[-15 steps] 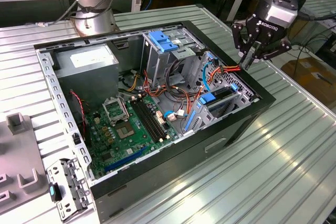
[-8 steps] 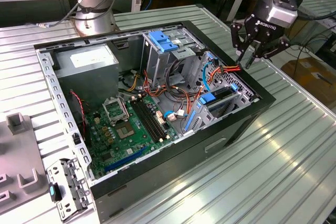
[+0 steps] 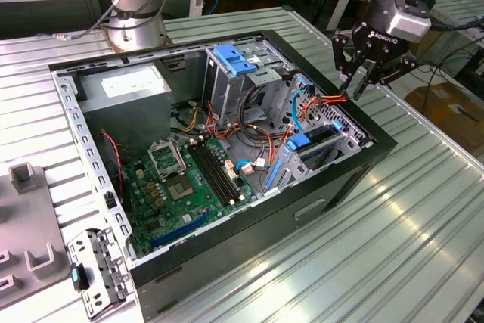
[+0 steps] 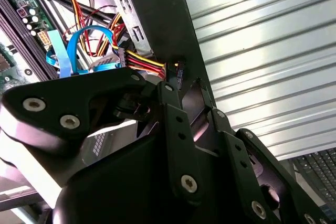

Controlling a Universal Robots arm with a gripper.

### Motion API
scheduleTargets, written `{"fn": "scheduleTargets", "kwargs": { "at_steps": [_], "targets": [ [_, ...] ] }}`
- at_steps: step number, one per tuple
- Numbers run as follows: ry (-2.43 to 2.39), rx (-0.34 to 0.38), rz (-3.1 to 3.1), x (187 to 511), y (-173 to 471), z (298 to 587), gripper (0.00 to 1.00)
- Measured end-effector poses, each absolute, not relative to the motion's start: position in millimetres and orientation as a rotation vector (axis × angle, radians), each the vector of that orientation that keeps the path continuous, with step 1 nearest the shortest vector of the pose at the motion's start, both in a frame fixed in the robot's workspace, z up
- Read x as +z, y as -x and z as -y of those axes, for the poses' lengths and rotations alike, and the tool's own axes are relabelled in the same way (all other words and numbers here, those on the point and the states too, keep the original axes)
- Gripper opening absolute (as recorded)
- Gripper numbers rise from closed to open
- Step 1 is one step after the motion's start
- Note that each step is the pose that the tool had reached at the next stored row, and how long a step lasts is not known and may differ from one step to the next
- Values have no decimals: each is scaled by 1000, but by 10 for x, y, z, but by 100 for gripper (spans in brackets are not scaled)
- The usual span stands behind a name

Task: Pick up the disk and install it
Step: 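Insert the first disk wire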

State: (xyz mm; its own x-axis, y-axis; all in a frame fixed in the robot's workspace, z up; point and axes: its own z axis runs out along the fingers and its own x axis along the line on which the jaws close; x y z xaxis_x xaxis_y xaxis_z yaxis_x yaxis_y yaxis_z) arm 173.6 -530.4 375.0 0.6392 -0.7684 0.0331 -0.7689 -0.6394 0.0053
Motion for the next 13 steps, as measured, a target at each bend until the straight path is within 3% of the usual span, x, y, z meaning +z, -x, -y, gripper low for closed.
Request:
{"fn": "scheduleTargets", "kwargs": {
  "at_steps": [13],
  "targets": [
    [-2953,48,1024,3674,-1741,5307,33]
  ]
}}
